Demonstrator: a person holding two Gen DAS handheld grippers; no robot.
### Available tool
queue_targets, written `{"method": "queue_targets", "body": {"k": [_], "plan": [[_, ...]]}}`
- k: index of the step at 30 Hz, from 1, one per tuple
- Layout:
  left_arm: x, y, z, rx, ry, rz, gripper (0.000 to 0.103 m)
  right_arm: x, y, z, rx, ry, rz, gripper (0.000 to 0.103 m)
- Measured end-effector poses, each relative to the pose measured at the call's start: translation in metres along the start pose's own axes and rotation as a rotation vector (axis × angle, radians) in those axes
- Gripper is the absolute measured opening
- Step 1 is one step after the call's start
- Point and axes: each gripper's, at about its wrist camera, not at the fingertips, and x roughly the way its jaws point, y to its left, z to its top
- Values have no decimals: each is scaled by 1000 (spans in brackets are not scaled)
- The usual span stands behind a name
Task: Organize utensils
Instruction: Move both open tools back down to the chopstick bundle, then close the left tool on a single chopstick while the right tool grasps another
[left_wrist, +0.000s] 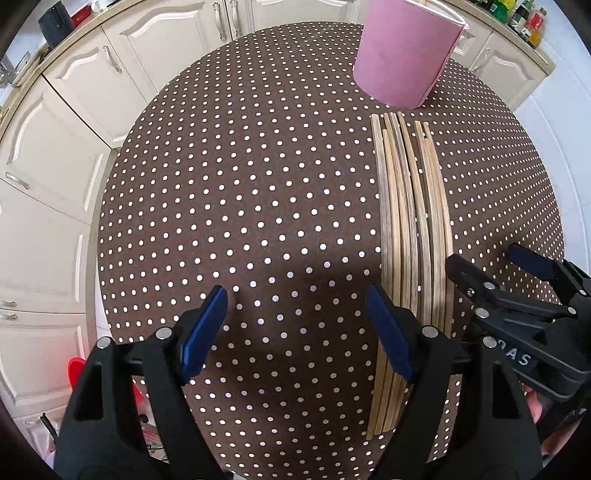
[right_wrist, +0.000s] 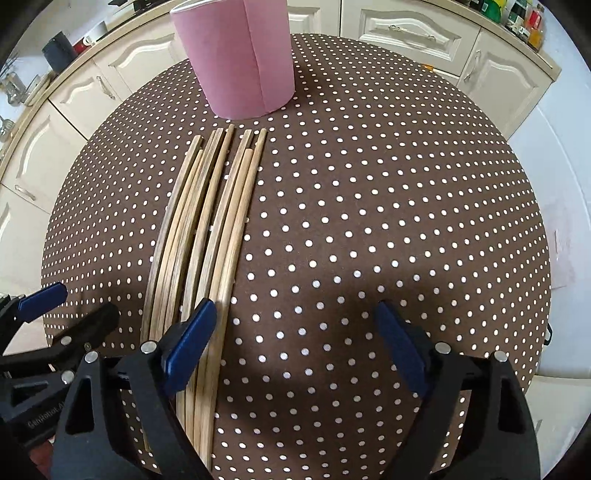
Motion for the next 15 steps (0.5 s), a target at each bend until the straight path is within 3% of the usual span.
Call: {"method": "queue_targets", "body": {"k": [3,5,7,15], "plan": [[4,-2,3,-1,5,5,76,0,6,4,-9,1,-7,73],[5,-2,3,-6,7,-2,77,-1,14,14,-8,10,20,54],[8,-3,6,-9,9,-5,77,-2,20,17,-20,19,41,45],[10,1,13,-21,9,-18,76,-1,21,19,-35,27,10,28]]}}
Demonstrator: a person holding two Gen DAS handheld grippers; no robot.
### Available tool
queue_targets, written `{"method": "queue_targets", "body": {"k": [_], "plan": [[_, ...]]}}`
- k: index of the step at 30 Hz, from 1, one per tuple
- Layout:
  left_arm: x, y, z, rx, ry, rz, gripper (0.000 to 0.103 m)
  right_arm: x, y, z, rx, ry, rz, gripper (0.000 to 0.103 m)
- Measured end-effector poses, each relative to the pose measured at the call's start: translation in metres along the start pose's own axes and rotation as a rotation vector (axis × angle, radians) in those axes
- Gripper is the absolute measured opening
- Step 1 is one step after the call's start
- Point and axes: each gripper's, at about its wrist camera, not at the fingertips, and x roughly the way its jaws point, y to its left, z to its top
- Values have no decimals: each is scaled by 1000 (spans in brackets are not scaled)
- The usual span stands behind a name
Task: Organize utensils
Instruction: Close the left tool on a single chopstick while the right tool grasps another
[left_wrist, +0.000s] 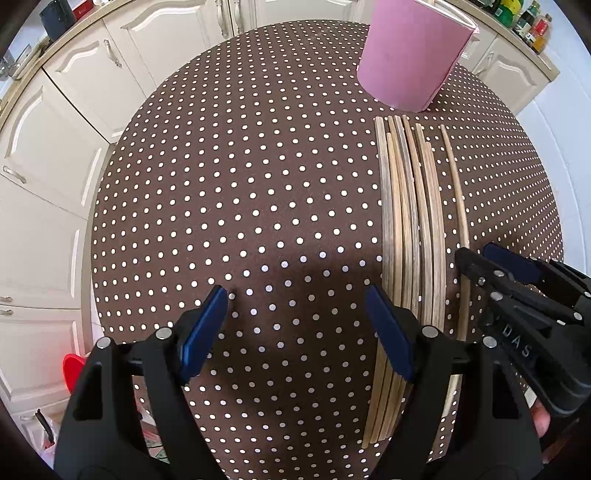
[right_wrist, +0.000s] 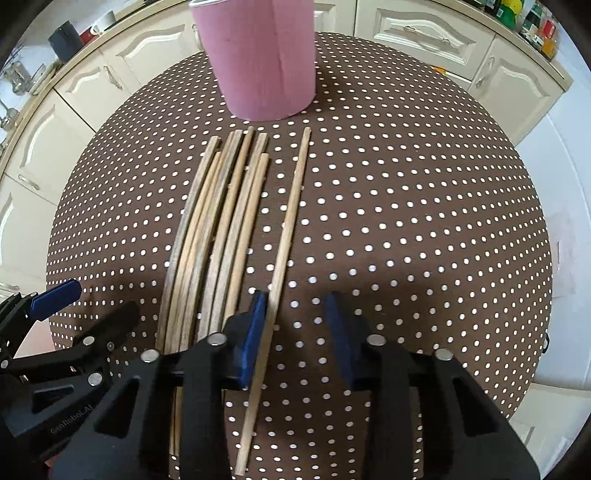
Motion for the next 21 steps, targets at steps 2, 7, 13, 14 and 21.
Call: {"method": "queue_targets", "body": {"k": [2,7,13,14,21], "plan": [[-2,-3,3,5,5,-16,77,1,0,0,-46,3,-37,24],[-2,-9,7,15,-11,-50,77,4,7,6,-56,2,-49,19],[7,-17,17,32,1,-32,77,6,3,13,1,-11,-3,8],[9,-18,19,33,5,-35,77,6,1,13,20,-11,12,7],[19,-31,34,44,-15,-20,78,4,-15,3,43,-17,44,6]]}}
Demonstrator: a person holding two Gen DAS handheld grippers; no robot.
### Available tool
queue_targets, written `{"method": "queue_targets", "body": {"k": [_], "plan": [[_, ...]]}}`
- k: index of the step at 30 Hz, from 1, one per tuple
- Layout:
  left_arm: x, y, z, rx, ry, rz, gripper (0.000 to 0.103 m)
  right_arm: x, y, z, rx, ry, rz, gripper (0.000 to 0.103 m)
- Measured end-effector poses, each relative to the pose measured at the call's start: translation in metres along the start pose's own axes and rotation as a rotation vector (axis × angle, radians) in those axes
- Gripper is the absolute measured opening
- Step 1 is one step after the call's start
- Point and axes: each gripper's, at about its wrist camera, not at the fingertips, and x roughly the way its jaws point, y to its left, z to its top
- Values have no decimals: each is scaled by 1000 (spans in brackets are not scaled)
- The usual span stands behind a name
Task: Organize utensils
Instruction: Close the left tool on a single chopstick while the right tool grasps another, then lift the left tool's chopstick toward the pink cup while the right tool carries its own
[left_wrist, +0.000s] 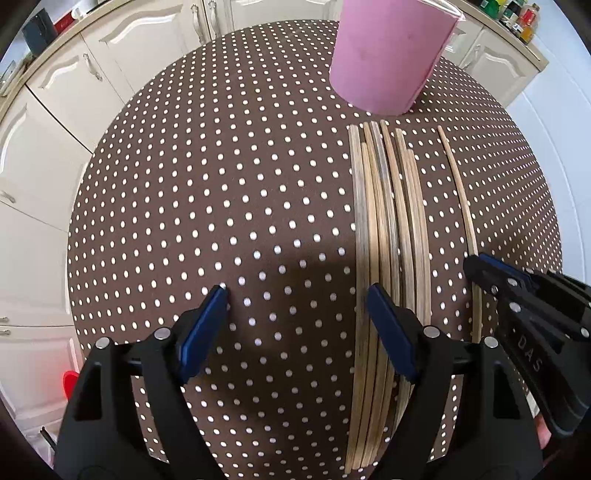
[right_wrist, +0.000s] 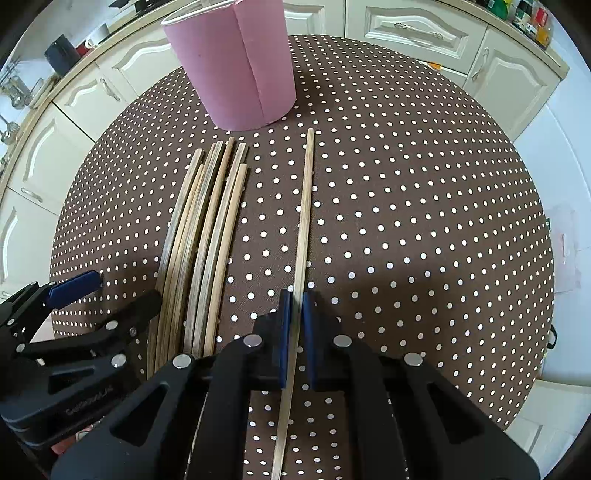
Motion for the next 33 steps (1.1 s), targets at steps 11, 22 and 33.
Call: {"method": "queue_targets", "body": {"k": [11,22,33], "plan": [[22,-15,48,26,83,74,80,5,-3,1,-31,12,-51,7],[22,-18,53,2,82,51,56,17,3,18,-39,-13,-93,12],[13,-38,33,60,4,29,7,16,-23,14,34,-28,5,4]]}}
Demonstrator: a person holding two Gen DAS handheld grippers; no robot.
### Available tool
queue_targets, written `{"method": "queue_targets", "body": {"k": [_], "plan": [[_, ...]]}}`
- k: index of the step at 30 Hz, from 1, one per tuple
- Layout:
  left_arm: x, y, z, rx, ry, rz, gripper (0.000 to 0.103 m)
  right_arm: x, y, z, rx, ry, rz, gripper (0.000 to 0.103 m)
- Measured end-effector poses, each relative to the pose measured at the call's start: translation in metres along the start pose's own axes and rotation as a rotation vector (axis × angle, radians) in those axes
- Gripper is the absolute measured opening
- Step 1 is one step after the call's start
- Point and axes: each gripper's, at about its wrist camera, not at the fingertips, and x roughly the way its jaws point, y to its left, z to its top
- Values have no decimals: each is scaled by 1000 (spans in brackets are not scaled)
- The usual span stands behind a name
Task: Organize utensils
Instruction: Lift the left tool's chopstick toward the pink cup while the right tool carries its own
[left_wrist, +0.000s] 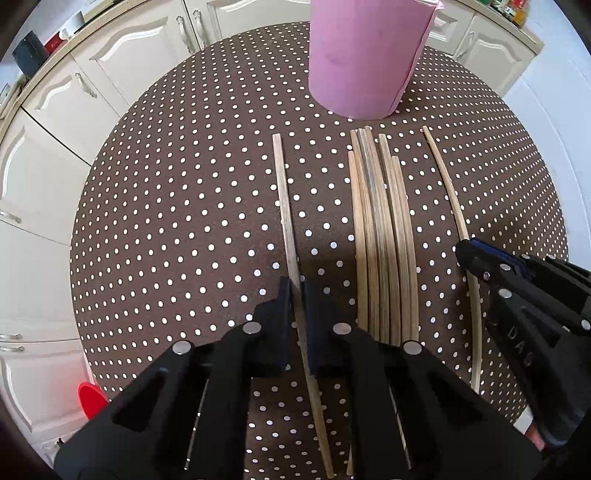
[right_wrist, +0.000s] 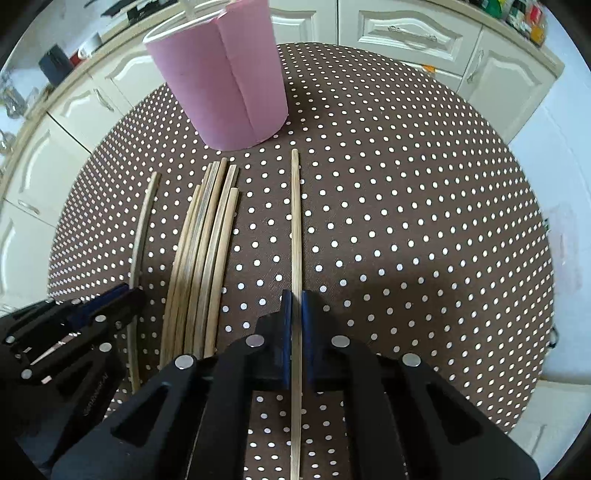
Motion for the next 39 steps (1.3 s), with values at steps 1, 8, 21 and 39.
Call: {"method": "queue_targets", "body": {"k": [1,8,21,39], "plan": [[-3,3,-10,-6,1,-6,6,-2,-5,-1,19,-5,19,5],[-23,32,-29,-50,-40,-21,6,-28,-29,-5,77,-94,78,5],[-102,58,-35,-81,-200,-29,6,-100,-21,12,155,-290,187,5],[-177,39,9,-101,-430,-66,6,-172,-36,36,208,-557,159,5]]}}
